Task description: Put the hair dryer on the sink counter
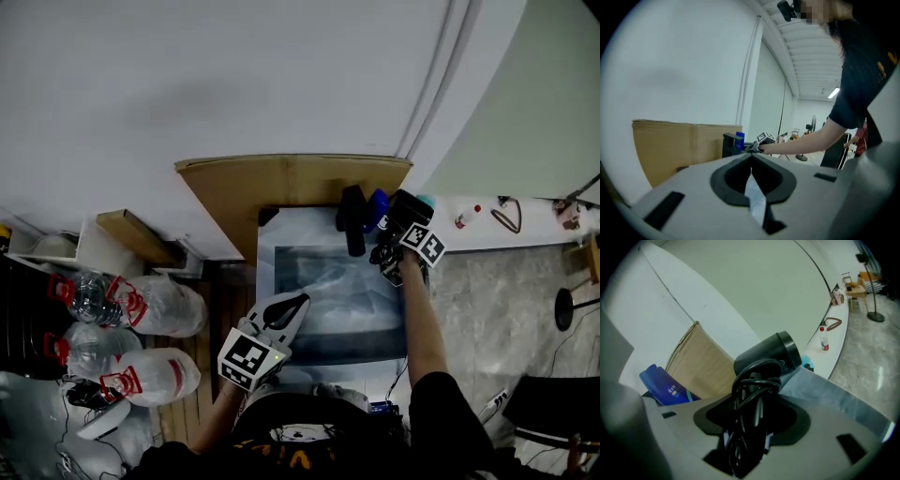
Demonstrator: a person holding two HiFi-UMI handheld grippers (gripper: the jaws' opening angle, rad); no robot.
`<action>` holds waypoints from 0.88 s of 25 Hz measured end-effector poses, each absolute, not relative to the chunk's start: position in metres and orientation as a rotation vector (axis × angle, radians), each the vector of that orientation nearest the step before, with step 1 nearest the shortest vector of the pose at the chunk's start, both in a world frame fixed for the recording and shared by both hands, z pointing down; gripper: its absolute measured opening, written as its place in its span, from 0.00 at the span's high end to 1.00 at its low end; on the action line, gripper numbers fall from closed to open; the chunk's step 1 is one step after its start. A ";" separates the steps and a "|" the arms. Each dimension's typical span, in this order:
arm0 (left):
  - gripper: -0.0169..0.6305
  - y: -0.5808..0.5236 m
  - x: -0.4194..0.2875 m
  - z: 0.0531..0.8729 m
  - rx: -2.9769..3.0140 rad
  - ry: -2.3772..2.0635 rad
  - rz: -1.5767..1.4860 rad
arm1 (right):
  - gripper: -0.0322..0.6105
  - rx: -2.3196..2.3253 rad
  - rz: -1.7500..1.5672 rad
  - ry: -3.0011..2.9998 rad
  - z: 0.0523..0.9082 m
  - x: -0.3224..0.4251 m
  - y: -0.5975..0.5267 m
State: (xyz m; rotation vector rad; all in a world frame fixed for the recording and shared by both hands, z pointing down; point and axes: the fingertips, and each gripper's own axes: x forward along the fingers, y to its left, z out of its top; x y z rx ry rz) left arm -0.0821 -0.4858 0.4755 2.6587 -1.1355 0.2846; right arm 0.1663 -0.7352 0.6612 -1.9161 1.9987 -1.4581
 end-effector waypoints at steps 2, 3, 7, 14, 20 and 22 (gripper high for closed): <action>0.96 -0.486 -0.087 0.477 2.646 -1.151 0.286 | 0.61 -1.910 -1.432 2.030 0.662 0.163 -0.739; 0.96 -0.485 -0.089 0.477 2.641 -1.154 0.285 | 0.61 -1.915 -1.415 2.060 0.662 0.162 -0.739; 0.96 -0.484 -0.094 0.480 2.631 -1.160 0.291 | 0.57 -1.913 -1.390 2.116 0.660 0.158 -0.737; 0.96 -0.480 -0.096 0.482 2.629 -1.154 0.293 | 0.50 -1.984 -1.320 2.156 0.649 0.159 -0.726; 0.96 -0.476 -0.095 0.480 2.636 -1.153 0.273 | 0.50 -1.973 -1.197 2.287 0.621 0.156 -0.700; 0.96 -0.475 -0.093 0.478 2.643 -1.148 0.263 | 0.50 -1.945 -1.159 2.345 0.610 0.152 -0.687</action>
